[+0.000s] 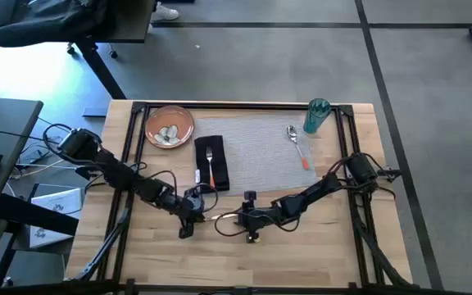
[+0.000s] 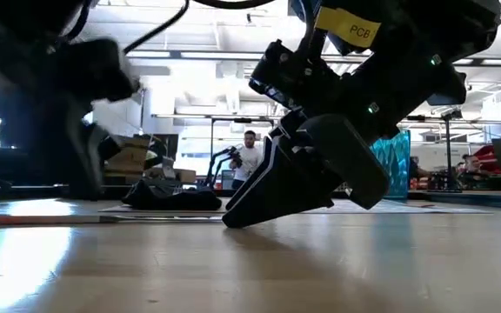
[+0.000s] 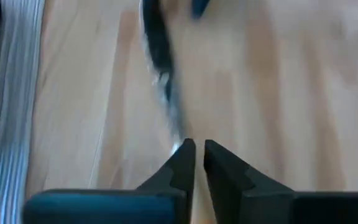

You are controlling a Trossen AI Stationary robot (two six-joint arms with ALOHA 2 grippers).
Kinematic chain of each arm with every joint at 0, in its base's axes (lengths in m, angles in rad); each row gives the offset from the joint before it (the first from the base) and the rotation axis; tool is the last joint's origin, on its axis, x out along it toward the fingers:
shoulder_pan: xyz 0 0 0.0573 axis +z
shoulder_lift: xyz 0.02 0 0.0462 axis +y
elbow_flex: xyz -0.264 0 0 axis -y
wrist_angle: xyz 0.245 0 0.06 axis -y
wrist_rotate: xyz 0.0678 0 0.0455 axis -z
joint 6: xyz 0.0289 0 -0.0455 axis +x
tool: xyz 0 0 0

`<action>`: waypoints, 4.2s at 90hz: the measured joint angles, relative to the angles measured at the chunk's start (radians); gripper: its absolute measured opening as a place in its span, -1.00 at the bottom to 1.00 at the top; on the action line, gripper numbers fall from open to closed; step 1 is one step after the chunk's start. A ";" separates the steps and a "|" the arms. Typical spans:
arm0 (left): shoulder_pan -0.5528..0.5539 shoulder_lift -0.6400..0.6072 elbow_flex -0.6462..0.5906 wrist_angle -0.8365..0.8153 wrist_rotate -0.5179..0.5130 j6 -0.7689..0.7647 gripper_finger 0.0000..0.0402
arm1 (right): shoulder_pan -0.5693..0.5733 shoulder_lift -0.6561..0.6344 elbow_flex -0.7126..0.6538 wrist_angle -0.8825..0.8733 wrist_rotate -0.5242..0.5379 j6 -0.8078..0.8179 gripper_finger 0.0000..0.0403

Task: Set table place
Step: Put the orange table knife on the gray table mat beside the orange spoon

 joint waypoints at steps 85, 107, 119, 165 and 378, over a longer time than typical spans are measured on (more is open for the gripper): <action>-0.100 0.183 0.004 0.105 -0.339 0.023 -0.78 | -0.022 0.002 -0.002 0.016 0.035 -0.107 0.00; -0.099 0.183 0.004 0.102 -0.314 0.032 -0.98 | -0.037 0.002 -0.002 0.018 0.052 -0.152 0.00; -0.099 0.184 0.004 0.111 -0.301 0.022 -0.99 | -0.044 0.002 -0.002 0.018 0.076 -0.201 0.00; -0.068 0.187 0.002 0.215 -0.176 -0.014 -0.99 | -0.036 0.002 -0.002 0.016 0.057 -0.204 -0.31; -0.177 0.001 0.218 -0.449 -0.183 0.078 -0.27 | 0.101 -0.010 -0.002 0.064 -0.011 0.321 -0.39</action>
